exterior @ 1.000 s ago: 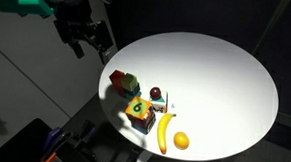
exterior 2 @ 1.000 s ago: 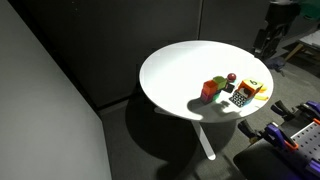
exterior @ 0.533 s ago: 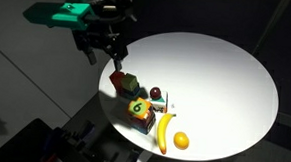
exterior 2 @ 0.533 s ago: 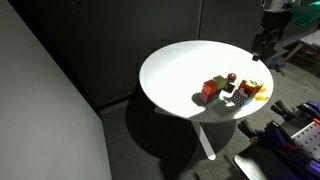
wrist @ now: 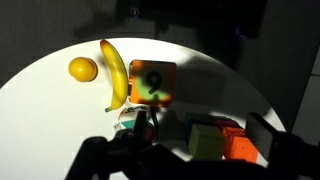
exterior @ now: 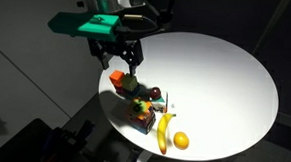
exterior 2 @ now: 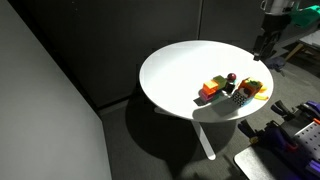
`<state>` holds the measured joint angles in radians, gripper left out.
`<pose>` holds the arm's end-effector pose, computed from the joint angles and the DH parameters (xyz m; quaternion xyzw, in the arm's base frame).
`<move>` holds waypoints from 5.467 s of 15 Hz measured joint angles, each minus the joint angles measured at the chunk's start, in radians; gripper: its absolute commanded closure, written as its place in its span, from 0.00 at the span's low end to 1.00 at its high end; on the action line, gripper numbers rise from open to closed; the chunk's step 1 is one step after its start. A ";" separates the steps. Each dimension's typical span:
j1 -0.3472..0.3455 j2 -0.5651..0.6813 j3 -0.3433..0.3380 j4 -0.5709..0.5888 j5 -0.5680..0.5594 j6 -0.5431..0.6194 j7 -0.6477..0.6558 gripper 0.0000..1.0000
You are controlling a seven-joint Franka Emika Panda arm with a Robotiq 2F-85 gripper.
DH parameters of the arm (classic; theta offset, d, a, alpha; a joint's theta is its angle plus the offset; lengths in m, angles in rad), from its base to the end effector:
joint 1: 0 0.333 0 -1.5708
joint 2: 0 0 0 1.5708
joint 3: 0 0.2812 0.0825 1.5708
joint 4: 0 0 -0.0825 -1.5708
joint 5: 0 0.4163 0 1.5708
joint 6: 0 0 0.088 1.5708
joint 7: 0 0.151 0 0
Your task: Pick up the block with a number from the stack and put it on the table to the right
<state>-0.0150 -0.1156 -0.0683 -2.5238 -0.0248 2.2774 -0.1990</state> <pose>0.4554 -0.0382 0.2065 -0.9956 -0.0668 0.0655 0.0043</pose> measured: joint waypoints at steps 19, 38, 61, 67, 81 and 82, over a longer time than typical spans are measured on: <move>-0.028 0.113 -0.004 0.004 -0.007 0.083 0.000 0.00; -0.075 0.324 -0.041 -0.049 -0.062 0.350 0.014 0.00; -0.075 0.421 -0.044 -0.049 -0.076 0.417 0.017 0.49; -0.075 0.419 -0.055 -0.041 -0.093 0.417 0.019 0.93; -0.075 0.380 -0.060 -0.012 -0.093 0.375 0.029 0.98; -0.075 0.375 -0.060 -0.006 -0.093 0.366 0.035 0.98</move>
<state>-0.0898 0.2590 -0.1287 -2.5296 -0.1180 2.6433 -0.1641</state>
